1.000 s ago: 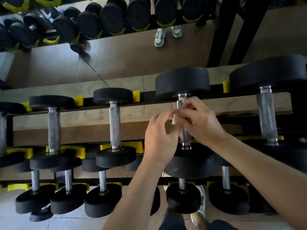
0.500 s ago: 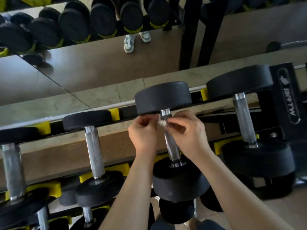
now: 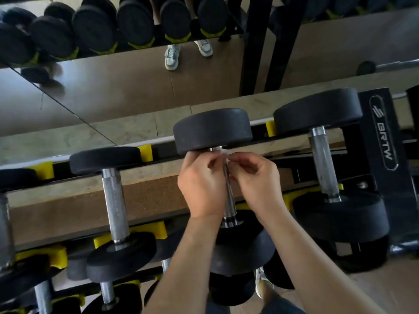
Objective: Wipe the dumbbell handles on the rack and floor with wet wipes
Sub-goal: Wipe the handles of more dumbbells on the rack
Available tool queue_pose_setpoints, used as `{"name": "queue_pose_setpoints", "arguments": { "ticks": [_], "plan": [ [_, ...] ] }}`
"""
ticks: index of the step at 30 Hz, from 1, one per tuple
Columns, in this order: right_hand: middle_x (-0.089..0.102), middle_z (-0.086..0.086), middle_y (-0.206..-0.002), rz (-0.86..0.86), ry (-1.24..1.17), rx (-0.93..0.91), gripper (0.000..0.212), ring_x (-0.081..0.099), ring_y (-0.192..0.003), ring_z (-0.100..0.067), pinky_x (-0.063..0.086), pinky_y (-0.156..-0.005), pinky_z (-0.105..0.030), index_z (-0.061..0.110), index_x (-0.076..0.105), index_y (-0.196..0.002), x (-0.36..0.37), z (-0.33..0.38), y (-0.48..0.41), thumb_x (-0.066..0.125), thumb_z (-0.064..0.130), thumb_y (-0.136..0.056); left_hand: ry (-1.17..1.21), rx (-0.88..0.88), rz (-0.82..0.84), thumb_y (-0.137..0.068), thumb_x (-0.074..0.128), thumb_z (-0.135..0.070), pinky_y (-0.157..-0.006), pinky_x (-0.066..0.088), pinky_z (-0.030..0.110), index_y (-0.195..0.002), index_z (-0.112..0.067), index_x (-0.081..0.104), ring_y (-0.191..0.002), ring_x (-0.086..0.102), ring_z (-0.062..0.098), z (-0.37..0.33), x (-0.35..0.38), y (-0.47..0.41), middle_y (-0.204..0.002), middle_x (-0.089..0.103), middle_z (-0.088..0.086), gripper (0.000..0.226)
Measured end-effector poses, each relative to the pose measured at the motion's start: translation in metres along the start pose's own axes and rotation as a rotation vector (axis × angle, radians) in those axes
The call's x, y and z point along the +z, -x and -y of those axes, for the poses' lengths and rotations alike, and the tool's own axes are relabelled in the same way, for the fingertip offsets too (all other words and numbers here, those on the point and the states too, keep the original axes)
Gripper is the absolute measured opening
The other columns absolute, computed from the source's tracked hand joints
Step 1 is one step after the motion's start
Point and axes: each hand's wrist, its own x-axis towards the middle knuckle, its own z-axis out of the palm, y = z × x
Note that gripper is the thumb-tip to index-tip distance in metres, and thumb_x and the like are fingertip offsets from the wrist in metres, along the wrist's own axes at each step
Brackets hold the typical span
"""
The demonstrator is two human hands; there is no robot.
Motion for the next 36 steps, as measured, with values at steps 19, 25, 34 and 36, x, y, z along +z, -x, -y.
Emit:
{"name": "queue_pose_setpoints", "arguments": {
  "ticks": [19,25,34,36],
  "plan": [
    [0.067,0.009,-0.096,0.22,0.284,-0.034,0.025,0.064,-0.088,-0.007,0.052,-0.08,-0.021,0.019,0.066,-0.112,-0.049,-0.026,0.034,0.057,0.005,-0.093,-0.723,0.568,0.827,-0.087,0.065,-0.015,-0.06,0.036,0.024,-0.089,-0.02,0.07,-0.078,0.058,0.015,-0.014,-0.025,0.003,-0.086,0.05,-0.008,0.008],
    [0.064,0.011,-0.11,0.192,0.311,-0.066,0.026,0.059,-0.097,0.002,0.045,-0.081,-0.006,0.02,0.063,-0.119,-0.049,-0.035,0.045,0.056,0.012,-0.095,-0.506,0.474,0.52,-0.085,0.071,-0.015,-0.062,0.04,0.016,-0.086,-0.015,0.077,-0.07,0.058,0.01,-0.018,-0.025,-0.005,-0.082,0.062,-0.006,0.006],
    [0.063,0.015,-0.098,0.257,0.307,-0.139,0.025,0.058,-0.087,0.002,0.046,-0.077,-0.006,0.022,0.063,-0.116,-0.042,-0.025,0.05,0.062,0.017,-0.092,-0.346,0.201,0.623,-0.079,0.076,-0.018,-0.068,0.049,0.016,-0.078,-0.024,0.074,-0.069,0.058,-0.003,0.002,-0.044,0.018,-0.073,0.063,-0.017,0.007],
    [0.061,0.017,-0.093,0.295,0.321,-0.156,0.027,0.057,-0.084,0.004,0.046,-0.074,-0.007,0.026,0.063,-0.116,-0.038,-0.023,0.051,0.066,0.021,-0.089,-0.229,-0.099,0.533,-0.079,0.077,-0.019,-0.066,0.051,0.019,-0.074,-0.028,0.071,-0.069,0.062,-0.001,0.004,-0.046,0.03,-0.071,0.066,-0.013,0.012]
  ]
}}
